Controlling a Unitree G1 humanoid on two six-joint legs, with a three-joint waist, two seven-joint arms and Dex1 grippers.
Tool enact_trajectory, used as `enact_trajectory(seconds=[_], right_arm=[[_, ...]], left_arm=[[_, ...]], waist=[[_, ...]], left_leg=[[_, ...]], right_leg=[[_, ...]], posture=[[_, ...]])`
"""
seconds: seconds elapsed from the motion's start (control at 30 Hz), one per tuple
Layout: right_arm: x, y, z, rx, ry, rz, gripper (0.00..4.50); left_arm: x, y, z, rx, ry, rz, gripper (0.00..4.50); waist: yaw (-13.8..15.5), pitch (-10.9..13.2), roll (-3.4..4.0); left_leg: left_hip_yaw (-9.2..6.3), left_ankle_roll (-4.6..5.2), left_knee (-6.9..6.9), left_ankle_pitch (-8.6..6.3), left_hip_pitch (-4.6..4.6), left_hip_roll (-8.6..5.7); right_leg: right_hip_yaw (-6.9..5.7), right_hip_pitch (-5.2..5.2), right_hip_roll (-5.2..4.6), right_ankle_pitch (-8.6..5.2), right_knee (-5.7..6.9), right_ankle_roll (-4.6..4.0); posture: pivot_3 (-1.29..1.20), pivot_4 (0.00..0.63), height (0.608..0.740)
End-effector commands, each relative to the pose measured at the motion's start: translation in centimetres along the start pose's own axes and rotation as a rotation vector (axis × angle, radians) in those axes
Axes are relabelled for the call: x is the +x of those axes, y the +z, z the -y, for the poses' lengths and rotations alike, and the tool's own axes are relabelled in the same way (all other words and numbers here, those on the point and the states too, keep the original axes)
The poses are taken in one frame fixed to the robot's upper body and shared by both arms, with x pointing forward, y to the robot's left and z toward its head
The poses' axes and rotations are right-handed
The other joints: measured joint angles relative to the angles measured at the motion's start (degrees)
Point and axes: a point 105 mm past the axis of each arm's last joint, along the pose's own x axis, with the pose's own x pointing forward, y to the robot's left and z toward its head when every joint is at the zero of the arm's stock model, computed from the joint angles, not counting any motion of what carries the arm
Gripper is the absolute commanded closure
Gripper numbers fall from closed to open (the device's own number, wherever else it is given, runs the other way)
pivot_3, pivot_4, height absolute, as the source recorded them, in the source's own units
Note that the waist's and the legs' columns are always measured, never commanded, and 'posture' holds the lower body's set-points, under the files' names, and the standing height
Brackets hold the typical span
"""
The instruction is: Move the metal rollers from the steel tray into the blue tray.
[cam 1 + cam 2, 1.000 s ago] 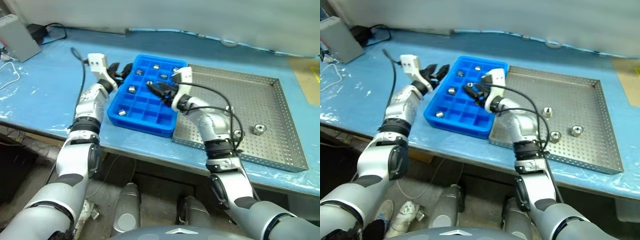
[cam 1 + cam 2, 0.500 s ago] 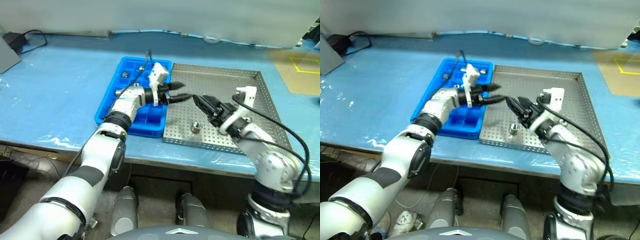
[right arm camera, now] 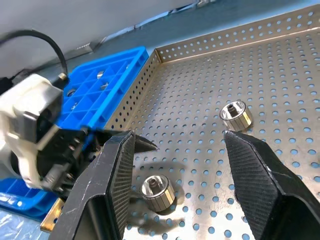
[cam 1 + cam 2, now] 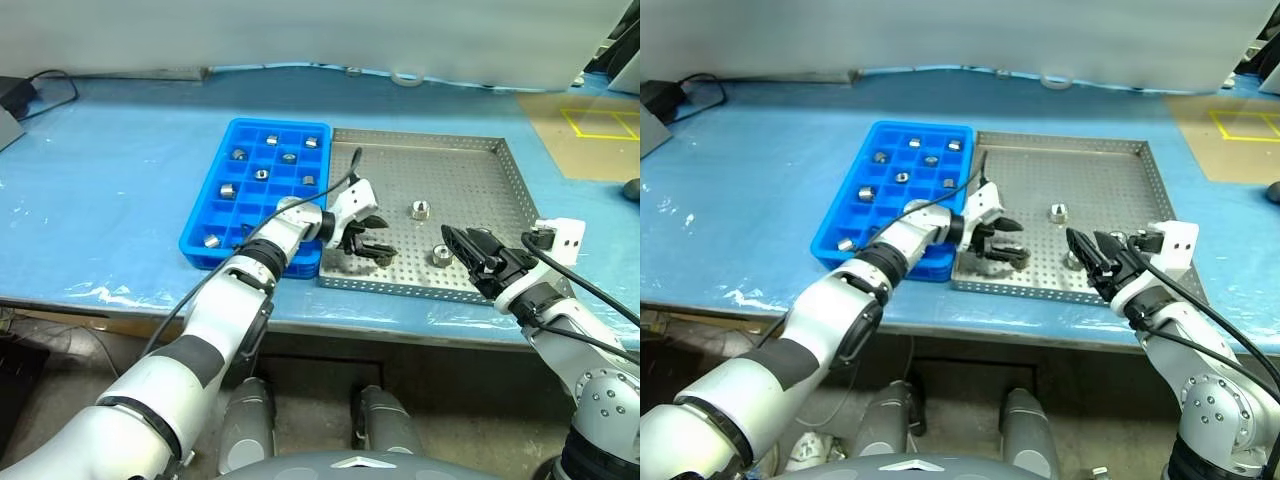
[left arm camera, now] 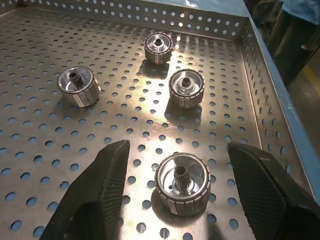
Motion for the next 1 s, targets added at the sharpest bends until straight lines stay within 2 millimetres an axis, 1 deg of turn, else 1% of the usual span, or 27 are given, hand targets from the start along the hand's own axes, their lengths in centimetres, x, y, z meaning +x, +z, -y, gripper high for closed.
enact_trajectory(seconds=[0.03, 0.1, 0.13, 0.27, 0.3, 0.33, 0.37, 0.4, 0.47, 0.53, 0.63, 0.67, 0.73, 0.8, 0.87, 0.9, 0.93, 1.0], right_arm=[[-0.6, 1.5, -0.8, -0.033, 0.01, 0.066, 1.56], [-0.7, 1.5, -0.6, -0.036, -0.007, 0.067, 1.56], [-0.7, 1.5, -0.5, -0.036, -0.012, 0.069, 1.56], [-0.7, 1.8, -0.2, -0.037, -0.027, 0.083, 1.51], [-0.5, 1.8, 0.0, -0.037, -0.03, 0.083, 1.51], [-0.4, 1.8, 0.0, -0.037, -0.031, 0.083, 1.51], [-0.2, 1.8, 0.0, -0.035, -0.03, 0.082, 1.51], [0.1, 1.7, -0.1, -0.034, -0.019, 0.08, 1.51], [0.7, 1.8, -1.0, -0.016, 0.036, 0.083, 1.51], [1.1, 1.8, -2.1, 0.009, 0.106, 0.089, 1.51], [2.0, 1.6, -3.9, 0.037, 0.225, 0.07, 1.51], [2.2, 1.5, -4.2, 0.039, 0.248, 0.059, 1.51], [2.9, 1.1, -5.0, 0.031, 0.298, 0.028, 1.51], [3.7, 0.9, -5.4, 0.027, 0.329, 0.006, 1.51], [4.4, 0.7, -5.5, 0.028, 0.353, -0.01, 1.51], [4.7, 0.7, -5.6, 0.029, 0.365, -0.018, 1.51], [5.0, 0.6, -5.7, 0.031, 0.376, -0.026, 1.51], [5.4, 0.4, -5.9, 0.032, 0.398, -0.039, 1.51]], left_arm=[[0.8, -0.7, 0.5, 0.045, 0.003, -0.051, 1.07], [0.9, -2.2, 0.7, 0.147, 0.009, -0.159, 1.07], [0.9, -2.7, 0.7, 0.173, 0.013, -0.187, 1.07], [0.7, -3.0, 0.3, 0.215, 0.033, -0.237, 1.93], [0.7, -2.6, 0.0, 0.208, 0.047, -0.225, 2.32], [0.7, -2.2, -0.2, 0.195, 0.062, -0.21, 2.6], [0.7, -1.8, -0.4, 0.178, 0.075, -0.192, 2.64], [0.7, -0.9, -0.8, 0.109, 0.095, -0.138, 2.64], [0.4, 1.7, -1.8, -0.117, 0.132, 0.036, 2.64], [-0.4, 3.7, -2.9, -0.254, 0.166, 0.164, 2.64], [-2.6, 5.6, -5.5, -0.324, 0.298, 0.279, 2.64], [-3.5, 5.8, -6.4, -0.33, 0.361, 0.303, 2.64], [-6.3, 6.3, -9.1, -0.367, 0.566, 0.377, 2.64], [-9.2, 5.9, -10.9, -0.4, 0.743, 0.427, 2.64], [-11.0, 4.7, -11.5, -0.312, 0.865, 0.392, 2.64], [-11.8, 4.2, -11.6, -0.299, 0.915, 0.386, 2.64], [-12.5, 3.7, -11.5, -0.284, 0.956, 0.379, 2.64], [-13.4, 3.5, -10.9, -0.253, 0.995, 0.385, 2.64]], waist=[[-0.41, 0.0, 0.0], [-0.69, -0.04, 0.06], [-0.78, -0.08, 0.11], [-0.88, -0.19, 0.29], [-0.87, -0.19, 0.3], [-0.86, -0.2, 0.3], [-0.86, -0.2, 0.3], [-0.86, -0.2, 0.3], [-0.89, -0.19, 0.3], [-0.81, -0.19, 0.3], [-0.66, -0.19, 0.3], [-0.63, -0.19, 0.3], [-0.55, -0.19, 0.3], [-0.52, -0.19, 0.3], [-0.32, -0.19, 0.3], [0.03, -0.2, 0.31], [0.5, -0.2, 0.31], [1.17, -0.2, 0.31]], left_leg=[[0.01, 0.03, 0.0, -0.02, -0.01, -0.01], [0.03, 0.09, 0.01, -0.06, -0.01, -0.03], [0.02, 0.12, 0.01, -0.08, 0.0, -0.03], [0.02, 0.14, 0.03, -0.09, 0.06, -0.06], [0.02, 0.14, 0.04, -0.09, 0.08, -0.05], [0.02, 0.14, 0.04, -0.09, 0.08, -0.05], [0.02, 0.14, 0.05, -0.09, 0.07, -0.05], [0.02, 0.15, 0.09, -0.1, 0.06, -0.05], [0.01, 0.19, 0.17, -0.12, 0.04, -0.06], [0.0, 0.2, 0.21, -0.13, -0.02, -0.09], [-0.01, 0.25, 0.21, -0.16, -0.05, -0.17], [-0.02, 0.29, 0.21, -0.19, -0.05, -0.17], [-0.04, 0.33, 0.2, -0.21, -0.05, -0.17], [-0.06, 0.34, 0.18, -0.23, -0.11, -0.16], [-0.1, 0.33, 0.17, -0.22, -0.17, -0.15], [-0.11, 0.33, 0.14, -0.22, -0.17, -0.13], [-0.08, 0.33, 0.12, -0.22, -0.22, -0.11], [-0.05, 0.34, 0.12, -0.23, -0.29, 0.09]], right_leg=[[0.0, 0.0, -0.01, -0.01, -0.03, 0.02], [0.01, 0.02, -0.03, -0.02, -0.09, 0.04], [0.02, 0.05, -0.03, -0.1, -0.13, 0.17], [0.06, 0.08, -0.05, -0.12, -0.15, 0.2], [0.06, 0.1, -0.05, -0.12, -0.15, 0.21], [0.05, 0.1, -0.05, -0.12, -0.16, 0.21], [0.05, 0.11, -0.06, -0.12, -0.17, 0.21], [0.05, 0.11, -0.06, -0.12, -0.18, 0.21], [0.05, 0.08, -0.07, -0.12, -0.18, 0.21], [0.03, -0.03, -0.1, -0.11, -0.16, 0.21], [0.0, -0.08, -0.17, -0.07, -0.09, 0.16], [-0.03, -0.08, -0.17, 0.05, -0.09, -0.04], [-0.05, -0.08, -0.17, 0.11, -0.1, -0.14], [-0.06, -0.1, -0.13, 0.13, -0.11, -0.18], [-0.08, -0.12, -0.07, 0.13, -0.13, -0.18], [-0.09, -0.12, -0.05, 0.13, -0.15, -0.18], [-0.12, -0.12, -0.05, 0.12, -0.18, -0.17], [-0.15, -0.12, -0.06, 0.12, -0.23, -0.17]], posture=[[-0.53, 0.15, 0.74], [-0.53, 0.15, 0.74], [-0.53, 0.15, 0.74], [-0.53, 0.15, 0.74], [-0.51, 0.15, 0.74], [-0.51, 0.15, 0.74], [-0.5, 0.15, 0.74], [-0.49, 0.15, 0.74], [-0.47, 0.15, 0.74], [-0.44, 0.15, 0.74], [-0.39, 0.15, 0.74], [-0.35, 0.15, 0.74], [-0.33, 0.15, 0.74], [-0.28, 0.15, 0.74], [-0.25, 0.15, 0.74], [-0.22, 0.15, 0.74], [-0.21, 0.15, 0.74], [-0.19, 0.15, 0.74]])
